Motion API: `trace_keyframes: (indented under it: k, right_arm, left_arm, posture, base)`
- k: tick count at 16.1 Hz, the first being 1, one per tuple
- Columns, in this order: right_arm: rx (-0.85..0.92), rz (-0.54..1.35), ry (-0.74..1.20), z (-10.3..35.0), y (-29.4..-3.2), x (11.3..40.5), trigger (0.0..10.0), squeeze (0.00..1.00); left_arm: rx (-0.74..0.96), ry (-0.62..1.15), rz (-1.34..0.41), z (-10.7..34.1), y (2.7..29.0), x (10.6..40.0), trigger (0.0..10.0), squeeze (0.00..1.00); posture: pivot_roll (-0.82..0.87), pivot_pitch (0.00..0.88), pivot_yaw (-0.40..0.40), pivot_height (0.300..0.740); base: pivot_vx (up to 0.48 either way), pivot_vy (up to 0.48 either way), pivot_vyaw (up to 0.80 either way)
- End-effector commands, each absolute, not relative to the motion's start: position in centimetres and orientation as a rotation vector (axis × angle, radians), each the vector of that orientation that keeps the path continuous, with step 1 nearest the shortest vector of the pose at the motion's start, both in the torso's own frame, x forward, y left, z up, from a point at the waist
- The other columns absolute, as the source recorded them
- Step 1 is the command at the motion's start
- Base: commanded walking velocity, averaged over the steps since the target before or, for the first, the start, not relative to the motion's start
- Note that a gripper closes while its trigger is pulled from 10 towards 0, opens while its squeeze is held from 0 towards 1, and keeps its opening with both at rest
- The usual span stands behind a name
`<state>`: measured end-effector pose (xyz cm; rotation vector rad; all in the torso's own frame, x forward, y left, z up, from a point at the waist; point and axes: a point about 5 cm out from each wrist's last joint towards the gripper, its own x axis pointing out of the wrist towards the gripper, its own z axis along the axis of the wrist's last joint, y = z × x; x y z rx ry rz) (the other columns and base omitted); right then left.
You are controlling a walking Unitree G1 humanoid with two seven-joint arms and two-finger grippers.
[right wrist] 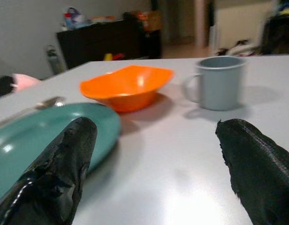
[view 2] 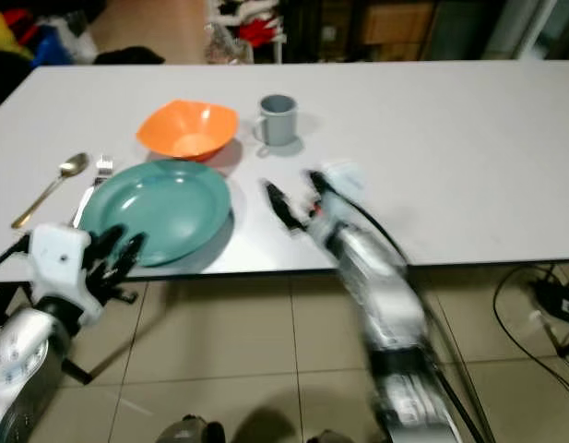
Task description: Setting the table
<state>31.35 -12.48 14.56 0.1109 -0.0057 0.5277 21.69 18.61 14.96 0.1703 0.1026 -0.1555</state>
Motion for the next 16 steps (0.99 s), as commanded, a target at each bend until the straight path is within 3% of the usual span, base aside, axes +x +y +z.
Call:
trace_keyframes:
  k: [1,5,14,16]
  right_arm:
    - [0.074,0.541,-0.074,16.4,-12.5,30.2,10.0,0.00]
    - [0.016,0.479,-0.055,15.6,-14.1,24.8,10.0,0.00]
    - [0.172,0.403,0.074,14.6,-14.1,24.1,10.0,0.00]
    - [0.194,0.461,0.090,14.6,-12.9,24.7,10.0,0.00]
  left_arm:
    - [0.190,0.062,-0.121,15.7,17.8,21.6,10.0,0.00]
    - [0.143,0.050,-0.062,16.0,15.9,20.4,10.0,0.00]
    - [0.138,0.064,-0.020,15.4,16.6,20.5,10.0,0.00]
    - [0.146,0.052,-0.004,15.5,16.7,21.0,10.0,0.00]
  posture:
    - [-0.06,0.013,0.070,0.740]
    - [-0.08,0.009,0.105,0.740]
    - [-0.09,0.000,0.123,0.740]
    - [-0.07,0.000,0.077,0.740]
  base:
    - [0.000,0.000,0.80]
    - [0.000,0.000,0.80]
    - [0.000,0.000,0.80]
    - [0.000,0.000,0.80]
